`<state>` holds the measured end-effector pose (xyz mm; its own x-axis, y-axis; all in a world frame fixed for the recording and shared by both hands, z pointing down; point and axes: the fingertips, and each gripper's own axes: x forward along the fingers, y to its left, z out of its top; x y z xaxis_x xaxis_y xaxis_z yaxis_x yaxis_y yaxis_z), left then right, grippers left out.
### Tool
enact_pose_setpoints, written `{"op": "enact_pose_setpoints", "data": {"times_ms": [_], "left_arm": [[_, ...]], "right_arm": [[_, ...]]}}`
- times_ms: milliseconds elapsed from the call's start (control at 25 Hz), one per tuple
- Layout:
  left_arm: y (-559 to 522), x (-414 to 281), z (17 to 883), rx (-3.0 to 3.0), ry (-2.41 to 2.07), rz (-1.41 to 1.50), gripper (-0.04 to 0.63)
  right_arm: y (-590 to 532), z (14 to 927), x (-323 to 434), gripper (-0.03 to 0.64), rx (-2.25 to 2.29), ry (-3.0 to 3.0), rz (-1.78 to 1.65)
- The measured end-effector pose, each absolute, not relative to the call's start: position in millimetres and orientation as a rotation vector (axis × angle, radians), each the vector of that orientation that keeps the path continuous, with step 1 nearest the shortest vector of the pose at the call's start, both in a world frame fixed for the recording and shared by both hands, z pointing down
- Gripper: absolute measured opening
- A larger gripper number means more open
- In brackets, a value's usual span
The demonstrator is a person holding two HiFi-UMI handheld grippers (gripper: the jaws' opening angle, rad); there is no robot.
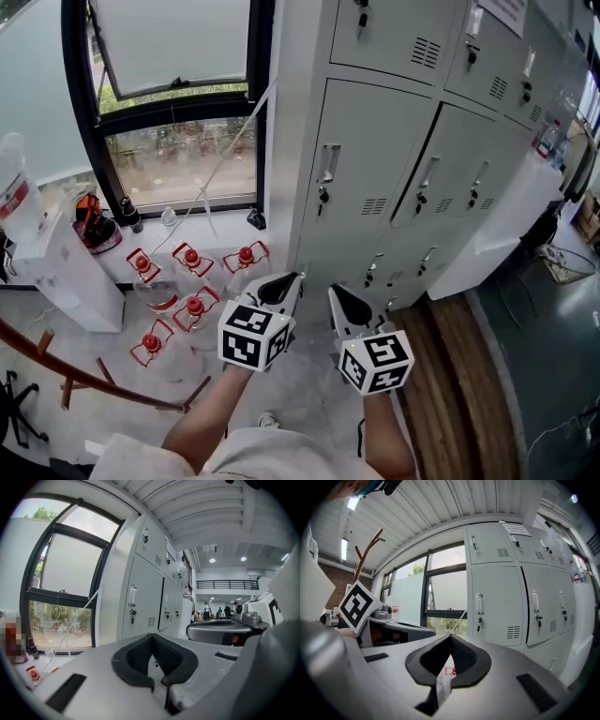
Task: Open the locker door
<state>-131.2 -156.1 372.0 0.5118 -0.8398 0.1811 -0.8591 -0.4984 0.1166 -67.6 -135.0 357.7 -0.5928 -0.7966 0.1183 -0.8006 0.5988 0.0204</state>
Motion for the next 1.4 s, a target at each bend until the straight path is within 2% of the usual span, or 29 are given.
{"op": "enact_pose_setpoints", "data": {"times_ms": [400, 1400], "left_arm": [[-191.9, -162.5, 376.7, 2.576, -1.448, 0.176, 0.005], [-306.4, -162.8, 374.0, 2.470, -1.633, 0.166, 0.005]], "right_arm": [[-178.5, 346.0, -100.6, 0.000, 1.389, -2.738, 0.032], [-306.8, 317.7, -89.5, 0.002, 1.270, -2.859, -0.098]]}}
